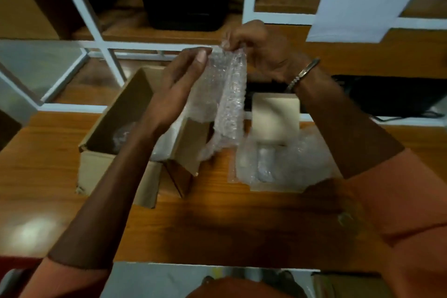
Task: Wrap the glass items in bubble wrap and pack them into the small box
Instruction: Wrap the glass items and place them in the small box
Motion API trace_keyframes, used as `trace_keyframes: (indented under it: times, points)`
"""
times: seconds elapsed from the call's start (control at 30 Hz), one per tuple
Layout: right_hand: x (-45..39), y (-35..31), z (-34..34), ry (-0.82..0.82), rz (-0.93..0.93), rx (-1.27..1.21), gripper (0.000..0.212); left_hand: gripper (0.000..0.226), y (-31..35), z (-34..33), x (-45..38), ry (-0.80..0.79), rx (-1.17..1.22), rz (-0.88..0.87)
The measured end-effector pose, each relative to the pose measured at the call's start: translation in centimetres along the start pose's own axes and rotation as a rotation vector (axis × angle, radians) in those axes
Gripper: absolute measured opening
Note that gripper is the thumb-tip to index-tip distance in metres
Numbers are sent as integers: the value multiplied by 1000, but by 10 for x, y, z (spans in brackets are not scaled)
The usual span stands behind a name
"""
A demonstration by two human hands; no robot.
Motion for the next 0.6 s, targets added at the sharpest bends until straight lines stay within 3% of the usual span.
trace_keyframes:
  times: [0.1,0.13,0.2,0.4,0.6]
  points:
    - [37,8,38,35,-80,57,23,19,2,-33,-19,-162,39,36]
    - [49,13,48,38,-102,92,15,21,1,-46,-22,-217,42,44]
    - [70,24,67,37,-158,97,26,29,-5,-68,-25,-264,32,59]
    - [135,60,118,-44,-390,173,31,28,-4,-104,-16,-122,109,147]
    - [196,75,176,-182,-444,209,14,27,-8,-110,10,-26,76,296]
Point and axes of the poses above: each hand's wrist, its own x-axis away from the middle knuckle, its own z-axis out of the back of the hand, y = z × x, the point moved 5 cm from there along -x, towards the middle knuckle, and after that the axes turned 6 degrees about -x, right-handed, at the moved point
